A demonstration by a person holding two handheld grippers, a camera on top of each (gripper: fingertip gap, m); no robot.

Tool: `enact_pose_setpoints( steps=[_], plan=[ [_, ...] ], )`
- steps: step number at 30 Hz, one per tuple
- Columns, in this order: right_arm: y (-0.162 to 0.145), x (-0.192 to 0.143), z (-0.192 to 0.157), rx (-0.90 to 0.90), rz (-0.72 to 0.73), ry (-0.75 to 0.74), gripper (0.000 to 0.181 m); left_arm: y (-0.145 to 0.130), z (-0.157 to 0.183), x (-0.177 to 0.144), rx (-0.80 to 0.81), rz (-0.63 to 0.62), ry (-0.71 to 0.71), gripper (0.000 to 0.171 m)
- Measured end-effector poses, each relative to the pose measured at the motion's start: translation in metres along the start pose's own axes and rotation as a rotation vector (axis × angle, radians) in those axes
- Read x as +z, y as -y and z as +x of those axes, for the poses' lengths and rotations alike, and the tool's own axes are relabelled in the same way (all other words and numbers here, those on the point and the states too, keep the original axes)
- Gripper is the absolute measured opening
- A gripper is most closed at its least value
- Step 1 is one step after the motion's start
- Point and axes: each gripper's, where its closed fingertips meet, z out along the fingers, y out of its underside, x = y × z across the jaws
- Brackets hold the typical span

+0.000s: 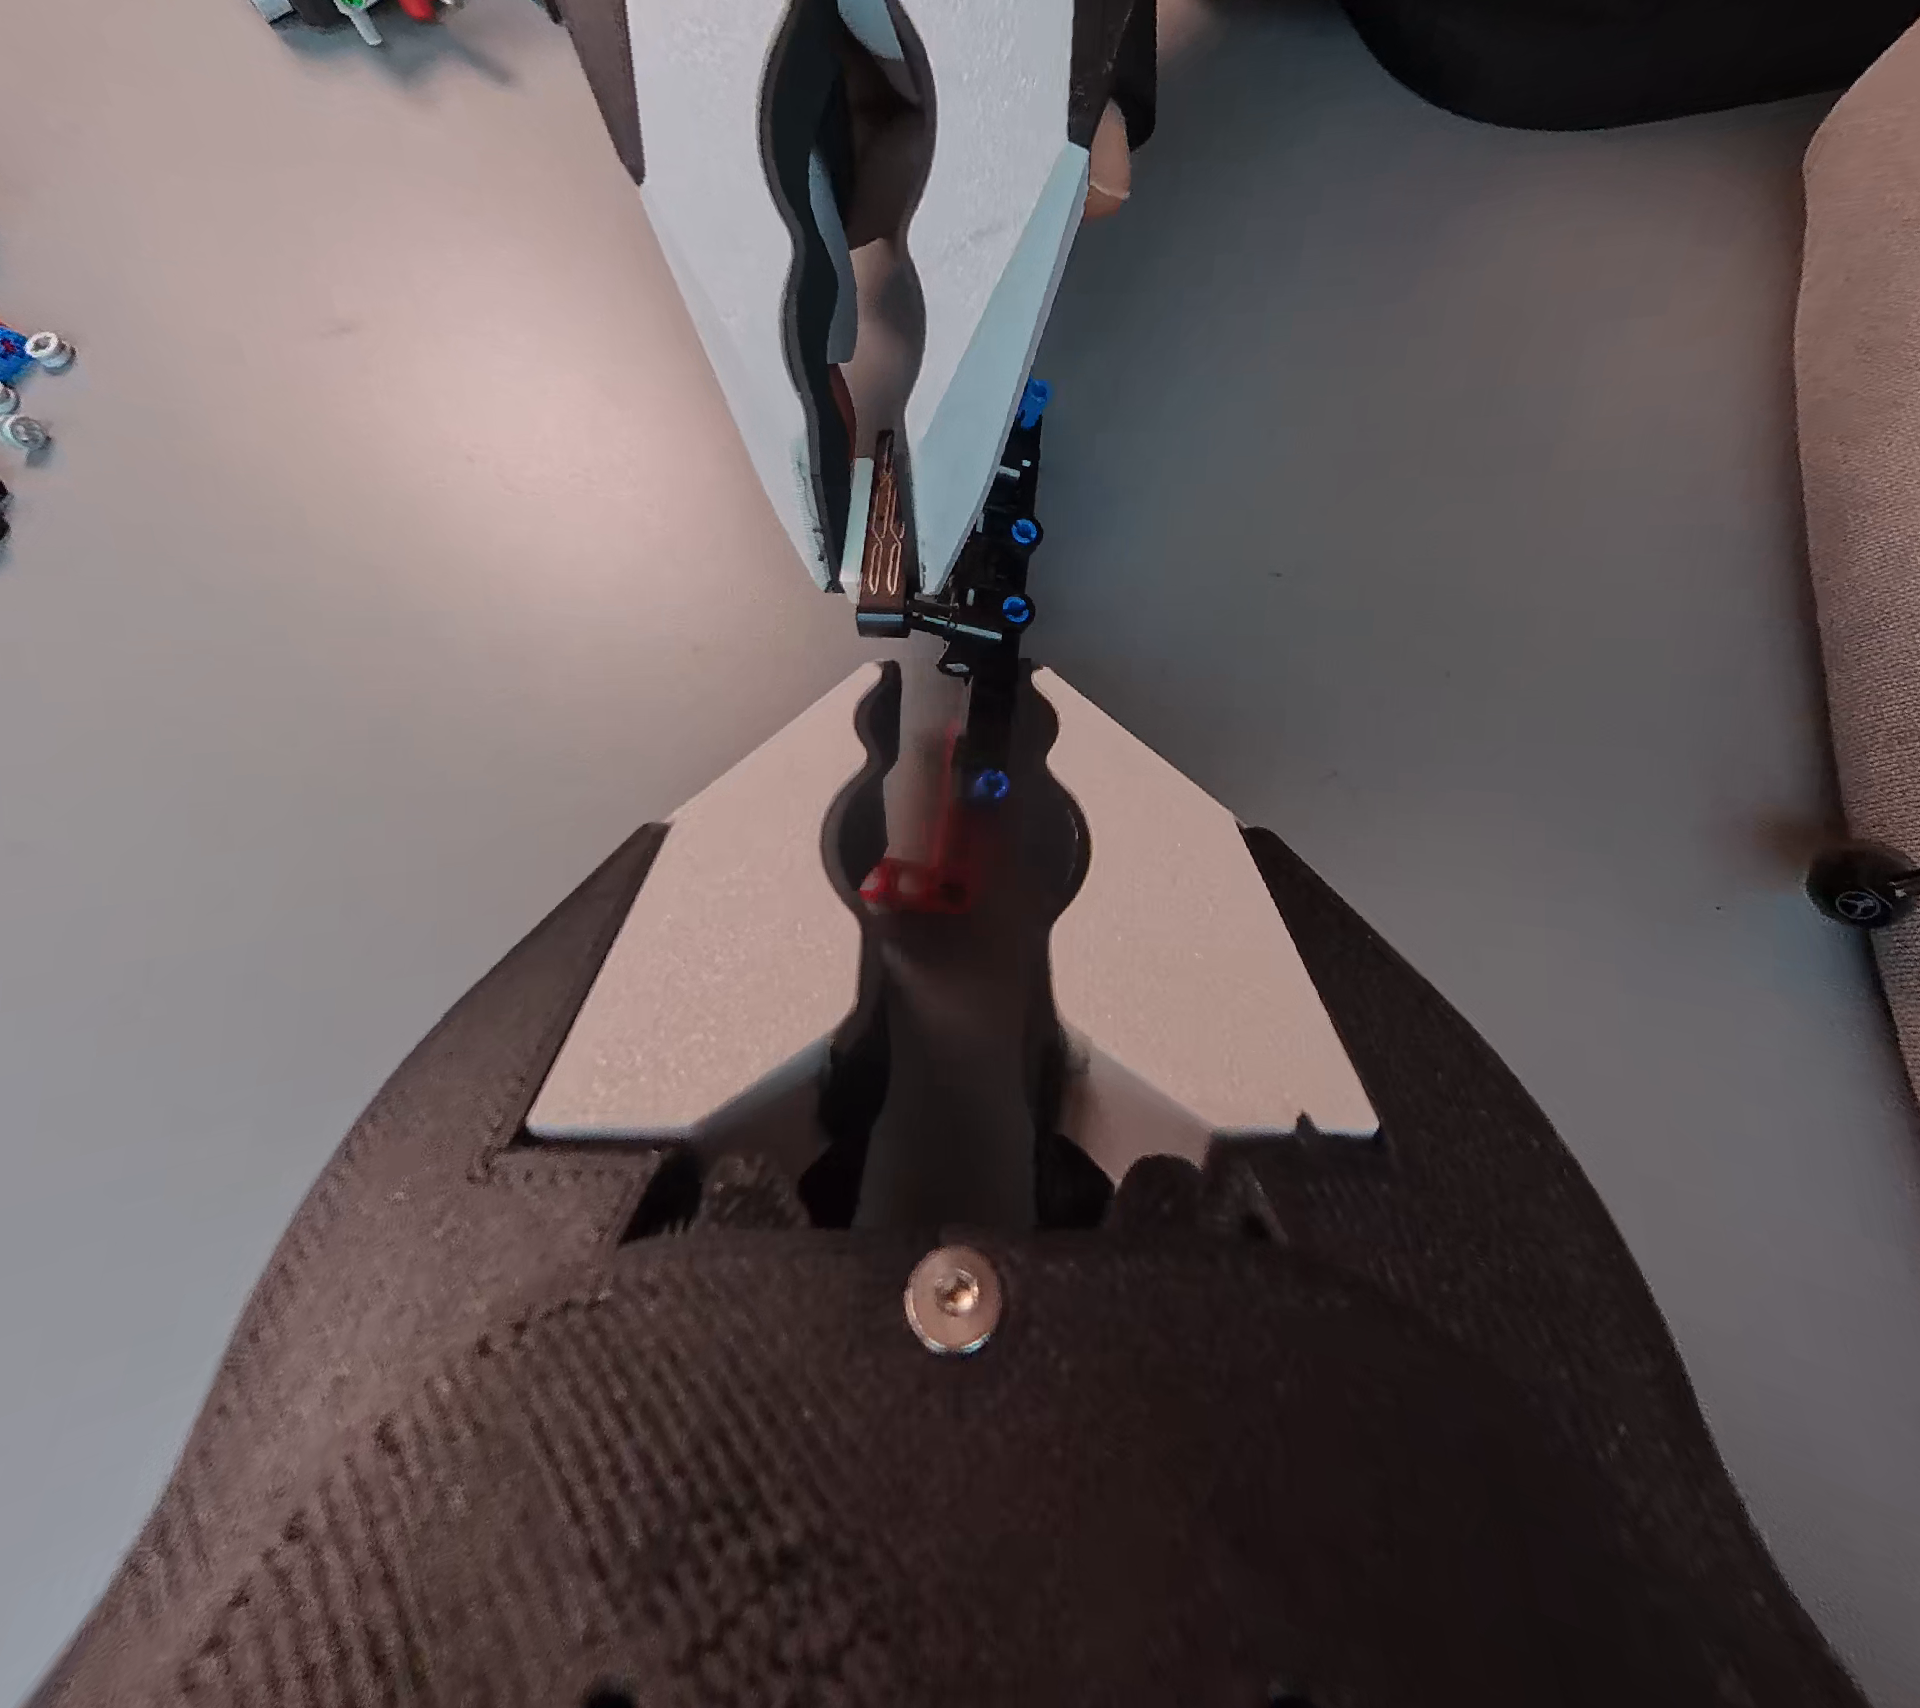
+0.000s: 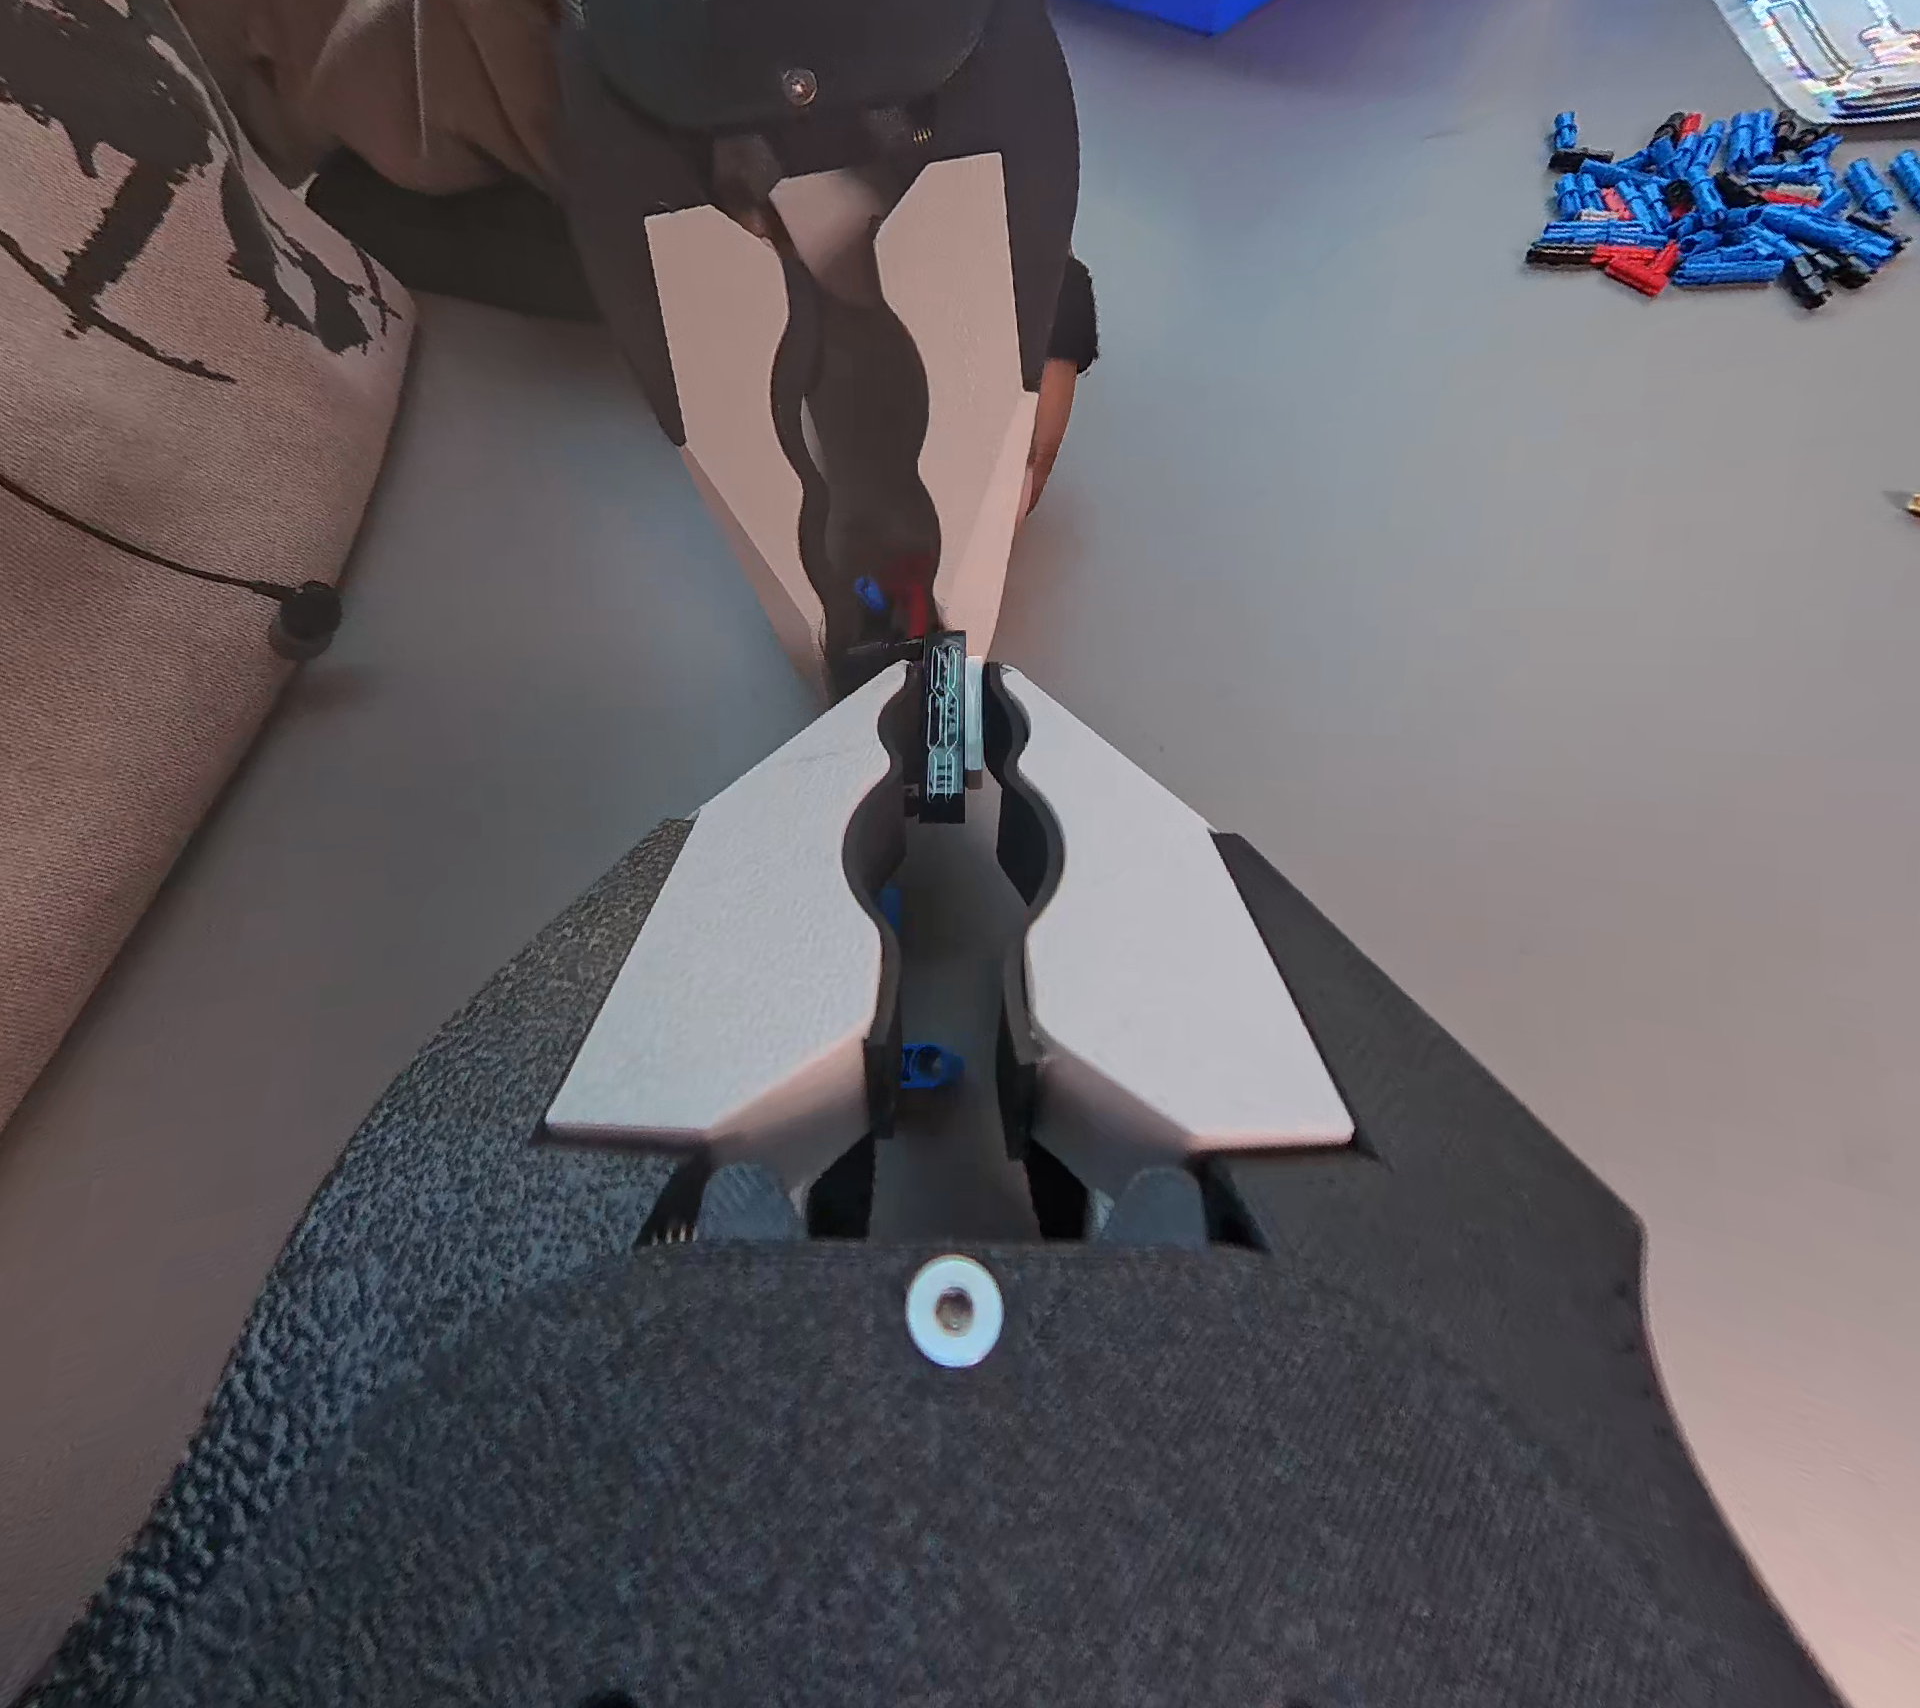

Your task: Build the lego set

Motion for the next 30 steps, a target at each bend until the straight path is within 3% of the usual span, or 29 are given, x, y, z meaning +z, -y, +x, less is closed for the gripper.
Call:
enact_pose_setpoints(
  steps=[15,30],
  plan=[
    [0.0,-0.001,0.003,-0.065,0.0,-0.052,0.009,0.007,-0.006,0.0,-0.066,0.039,0.024,0.032],
    [-0.003,-0.002,0.007,-0.126,-0.019,-0.096,0.009,0.014,-0.013,-0.005,-0.051,0.09,0.035,0.027]
  ],
)
